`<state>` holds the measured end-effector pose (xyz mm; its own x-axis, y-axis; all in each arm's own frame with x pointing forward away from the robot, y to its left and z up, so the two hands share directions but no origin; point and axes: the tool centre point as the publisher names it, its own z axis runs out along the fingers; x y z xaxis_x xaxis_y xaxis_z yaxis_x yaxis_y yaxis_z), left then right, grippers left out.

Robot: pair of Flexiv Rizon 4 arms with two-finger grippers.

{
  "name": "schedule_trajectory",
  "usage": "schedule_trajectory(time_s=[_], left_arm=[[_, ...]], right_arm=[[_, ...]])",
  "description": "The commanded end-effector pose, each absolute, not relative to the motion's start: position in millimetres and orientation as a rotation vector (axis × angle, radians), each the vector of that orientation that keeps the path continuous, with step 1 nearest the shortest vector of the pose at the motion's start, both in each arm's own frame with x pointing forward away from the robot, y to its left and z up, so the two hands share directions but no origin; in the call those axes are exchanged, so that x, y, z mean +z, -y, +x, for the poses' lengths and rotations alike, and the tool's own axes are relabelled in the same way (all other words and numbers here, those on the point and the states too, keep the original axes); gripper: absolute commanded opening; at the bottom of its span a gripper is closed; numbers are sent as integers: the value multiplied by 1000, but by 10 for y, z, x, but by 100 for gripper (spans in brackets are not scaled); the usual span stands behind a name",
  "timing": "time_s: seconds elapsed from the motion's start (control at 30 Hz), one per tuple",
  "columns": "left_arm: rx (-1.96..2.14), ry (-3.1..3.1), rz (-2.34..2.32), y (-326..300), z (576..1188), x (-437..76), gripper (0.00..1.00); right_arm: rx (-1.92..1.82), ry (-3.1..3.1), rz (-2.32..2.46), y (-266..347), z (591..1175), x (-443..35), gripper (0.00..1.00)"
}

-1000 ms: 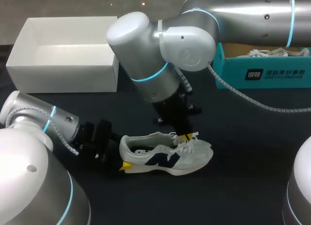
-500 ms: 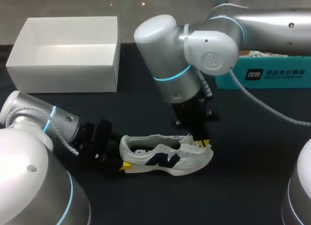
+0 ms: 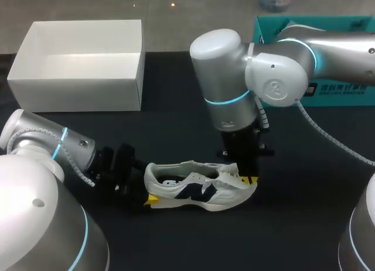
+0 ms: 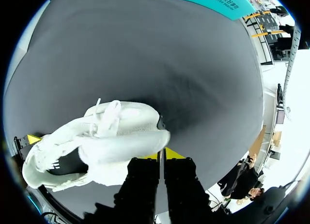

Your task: Take the shoe out of the shoebox, open the shoe tongue, remove and reinsert the insole, then place the shoe into the shoebox

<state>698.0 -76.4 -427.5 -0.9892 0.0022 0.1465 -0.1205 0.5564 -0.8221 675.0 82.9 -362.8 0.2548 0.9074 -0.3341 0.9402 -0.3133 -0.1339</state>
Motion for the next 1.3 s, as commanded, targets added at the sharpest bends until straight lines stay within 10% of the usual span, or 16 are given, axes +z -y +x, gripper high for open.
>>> schedule_trajectory(time_s=[0.03, 0.37, 0.43, 0.47, 1.3], left_arm=[[1416, 2654, 103, 757, 7002, -4325, 0], [1416, 2654, 103, 757, 7002, -4325, 0], [1416, 2654, 103, 757, 7002, -4325, 0], [1416, 2654, 103, 757, 7002, -4325, 0], [1416, 2654, 103, 757, 7002, -4325, 0]], right_arm=[[-487, -1350, 2623, -858, 6718, -3650, 23], [-423, -1385, 2542, -1051, 6760, -3374, 45], [-377, -1426, 2504, -1140, 6791, -3268, 94], [-347, -1448, 2479, -1186, 6809, -3213, 100], [205, -2389, 1725, -1969, 7084, -2725, 100]])
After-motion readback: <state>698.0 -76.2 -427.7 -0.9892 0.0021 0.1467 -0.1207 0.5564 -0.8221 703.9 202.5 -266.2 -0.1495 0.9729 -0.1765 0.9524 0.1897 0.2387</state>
